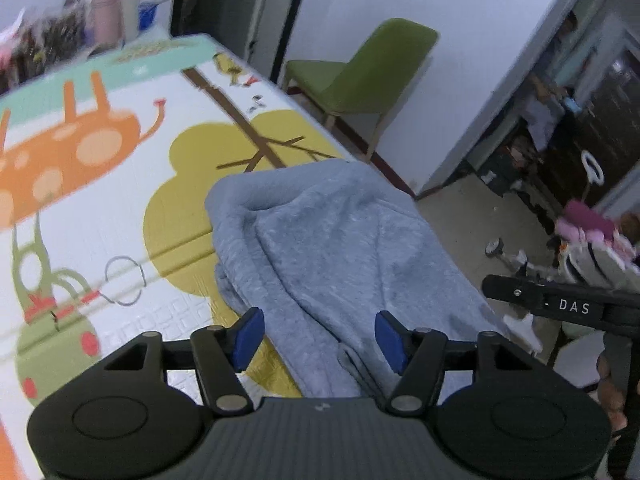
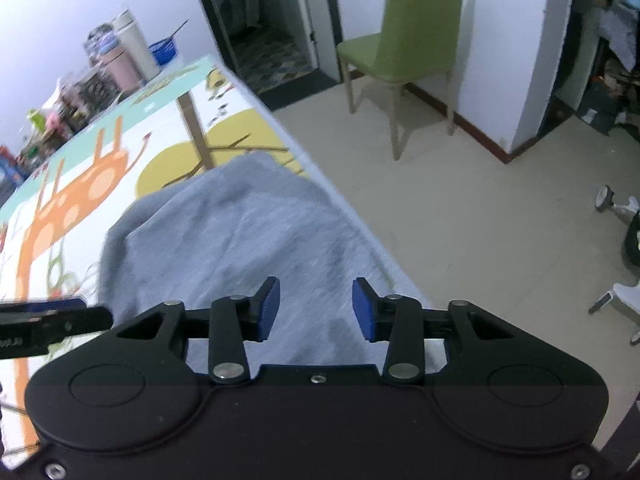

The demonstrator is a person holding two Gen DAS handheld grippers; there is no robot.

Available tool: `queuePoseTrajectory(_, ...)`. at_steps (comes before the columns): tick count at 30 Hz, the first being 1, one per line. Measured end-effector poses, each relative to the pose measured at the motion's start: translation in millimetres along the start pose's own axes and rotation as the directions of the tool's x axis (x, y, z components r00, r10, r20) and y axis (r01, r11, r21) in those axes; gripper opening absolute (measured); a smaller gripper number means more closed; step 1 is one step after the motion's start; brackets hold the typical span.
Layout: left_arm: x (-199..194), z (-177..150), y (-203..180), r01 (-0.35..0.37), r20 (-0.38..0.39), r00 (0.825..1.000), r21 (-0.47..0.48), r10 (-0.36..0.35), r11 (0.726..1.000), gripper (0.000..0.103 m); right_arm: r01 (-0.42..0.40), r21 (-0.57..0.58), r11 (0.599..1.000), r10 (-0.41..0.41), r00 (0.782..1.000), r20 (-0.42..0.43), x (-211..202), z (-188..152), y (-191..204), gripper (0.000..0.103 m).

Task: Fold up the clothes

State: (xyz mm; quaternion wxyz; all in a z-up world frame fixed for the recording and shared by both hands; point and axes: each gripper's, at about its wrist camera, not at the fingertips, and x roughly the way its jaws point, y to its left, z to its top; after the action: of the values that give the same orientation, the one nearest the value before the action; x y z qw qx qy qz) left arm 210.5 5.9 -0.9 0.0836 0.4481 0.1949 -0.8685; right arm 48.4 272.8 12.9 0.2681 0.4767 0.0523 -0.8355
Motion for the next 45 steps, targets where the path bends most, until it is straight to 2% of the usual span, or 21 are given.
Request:
queuePoseTrajectory(2,-8,-4,-8,-0.007,-0.004,1.0,0.048,0.007,0.999,0.067,0.0,-0.028,1.0,0.0,1.0,-0.016,-12,-6,11,0.044)
queuePoseTrajectory(7,-20,-21,-22,0.009,-0.045,0.999,0.128,-0.003,0.992,0.071,0.003,-0.079,0.997,-0.008,0.998,-0.061,-35,-23,33,0.046)
queuePoseTrajectory(15,-28,-53,-32,-0.023,-0.103,0.994,0.228,0.048,0.973,0.079,-0.009,-0.107,0.994,-0.003,0.994,-0.108,-60,-58,50,0.053)
queuePoseTrajectory(25,-27,-78,-23,-0.042,-0.183,0.979,0.239,0.087,0.97,0.081,-0.017,-0.123,0.992,-0.006,0.983,-0.182,-67,-92,61,0.059)
queuePoseTrajectory(45,-30,-90,-19,-0.094,-0.177,0.973,0.275,0.146,0.957,0.088,-0.037,-0.161,0.986,0.003,0.978,-0.206,-65,-102,80,0.069)
